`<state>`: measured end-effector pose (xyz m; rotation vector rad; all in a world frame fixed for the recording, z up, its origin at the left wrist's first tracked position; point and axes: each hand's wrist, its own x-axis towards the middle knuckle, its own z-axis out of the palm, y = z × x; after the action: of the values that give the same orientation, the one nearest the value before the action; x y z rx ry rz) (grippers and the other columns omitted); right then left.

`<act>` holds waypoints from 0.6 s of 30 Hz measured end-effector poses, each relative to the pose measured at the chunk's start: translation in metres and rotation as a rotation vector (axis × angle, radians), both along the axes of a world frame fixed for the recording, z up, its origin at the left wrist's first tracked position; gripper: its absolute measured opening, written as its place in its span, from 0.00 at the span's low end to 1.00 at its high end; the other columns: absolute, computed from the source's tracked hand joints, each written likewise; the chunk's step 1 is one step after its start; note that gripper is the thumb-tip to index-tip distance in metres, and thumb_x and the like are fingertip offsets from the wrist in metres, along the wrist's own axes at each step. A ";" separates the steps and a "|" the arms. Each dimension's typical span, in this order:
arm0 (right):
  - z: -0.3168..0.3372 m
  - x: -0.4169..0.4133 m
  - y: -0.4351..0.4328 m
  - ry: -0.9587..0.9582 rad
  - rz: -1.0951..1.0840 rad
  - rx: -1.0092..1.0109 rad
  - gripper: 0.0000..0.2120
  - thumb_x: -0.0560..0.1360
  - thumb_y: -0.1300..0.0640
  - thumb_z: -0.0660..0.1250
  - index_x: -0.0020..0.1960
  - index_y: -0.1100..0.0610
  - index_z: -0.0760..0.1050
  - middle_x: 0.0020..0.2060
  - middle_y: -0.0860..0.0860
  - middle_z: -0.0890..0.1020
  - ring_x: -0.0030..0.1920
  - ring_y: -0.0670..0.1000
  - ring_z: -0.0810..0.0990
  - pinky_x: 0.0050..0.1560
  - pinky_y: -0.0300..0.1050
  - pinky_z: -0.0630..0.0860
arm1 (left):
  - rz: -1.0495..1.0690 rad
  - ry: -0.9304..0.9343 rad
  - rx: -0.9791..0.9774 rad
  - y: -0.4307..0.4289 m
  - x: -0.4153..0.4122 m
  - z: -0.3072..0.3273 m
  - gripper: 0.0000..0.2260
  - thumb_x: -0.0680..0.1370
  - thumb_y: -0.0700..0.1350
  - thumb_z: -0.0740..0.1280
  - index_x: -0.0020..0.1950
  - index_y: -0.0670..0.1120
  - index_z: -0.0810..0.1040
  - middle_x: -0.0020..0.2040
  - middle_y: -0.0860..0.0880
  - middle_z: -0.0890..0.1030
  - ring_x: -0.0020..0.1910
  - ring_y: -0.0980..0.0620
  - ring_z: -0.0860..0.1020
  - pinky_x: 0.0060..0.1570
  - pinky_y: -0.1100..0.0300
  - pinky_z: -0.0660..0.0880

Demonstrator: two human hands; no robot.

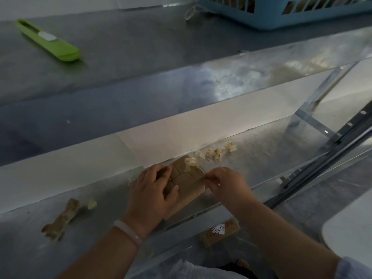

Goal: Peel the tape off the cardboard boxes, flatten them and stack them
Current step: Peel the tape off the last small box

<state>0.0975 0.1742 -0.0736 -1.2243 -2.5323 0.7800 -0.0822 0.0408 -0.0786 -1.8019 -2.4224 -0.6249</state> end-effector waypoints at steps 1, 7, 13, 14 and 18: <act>0.000 0.000 0.000 -0.011 0.031 0.052 0.09 0.77 0.51 0.65 0.55 0.50 0.81 0.48 0.47 0.81 0.46 0.47 0.79 0.51 0.45 0.78 | -0.003 0.002 0.005 0.000 -0.001 0.000 0.25 0.74 0.57 0.60 0.64 0.43 0.77 0.60 0.48 0.75 0.58 0.48 0.74 0.58 0.54 0.73; -0.003 0.006 -0.001 -0.004 0.091 0.185 0.11 0.79 0.50 0.62 0.53 0.51 0.81 0.45 0.49 0.81 0.44 0.50 0.79 0.47 0.46 0.77 | -0.004 0.011 0.002 -0.002 -0.002 -0.002 0.25 0.73 0.57 0.60 0.64 0.44 0.78 0.60 0.49 0.75 0.58 0.48 0.74 0.57 0.53 0.73; -0.005 0.018 0.010 0.036 0.163 0.079 0.06 0.77 0.54 0.65 0.49 0.52 0.81 0.44 0.48 0.81 0.43 0.48 0.79 0.48 0.49 0.77 | -0.024 0.011 -0.009 -0.002 -0.003 0.000 0.25 0.73 0.58 0.60 0.64 0.45 0.78 0.60 0.51 0.74 0.58 0.50 0.74 0.56 0.52 0.74; -0.004 0.019 0.012 0.041 0.158 0.043 0.06 0.77 0.53 0.66 0.47 0.52 0.81 0.43 0.47 0.81 0.43 0.47 0.79 0.48 0.48 0.77 | -0.025 0.012 -0.011 -0.002 -0.003 0.000 0.25 0.73 0.58 0.60 0.64 0.45 0.78 0.60 0.51 0.74 0.58 0.50 0.74 0.55 0.51 0.74; 0.003 0.021 0.015 0.105 0.036 -0.168 0.06 0.75 0.52 0.70 0.41 0.52 0.80 0.36 0.48 0.83 0.39 0.48 0.81 0.45 0.48 0.80 | -0.014 0.011 -0.027 -0.002 -0.002 0.000 0.25 0.73 0.59 0.59 0.64 0.47 0.77 0.60 0.51 0.74 0.58 0.50 0.73 0.56 0.51 0.74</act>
<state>0.1180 0.1890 -0.0704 -1.1553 -2.4520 1.0557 -0.0847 0.0386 -0.0787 -1.8288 -2.4249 -0.5839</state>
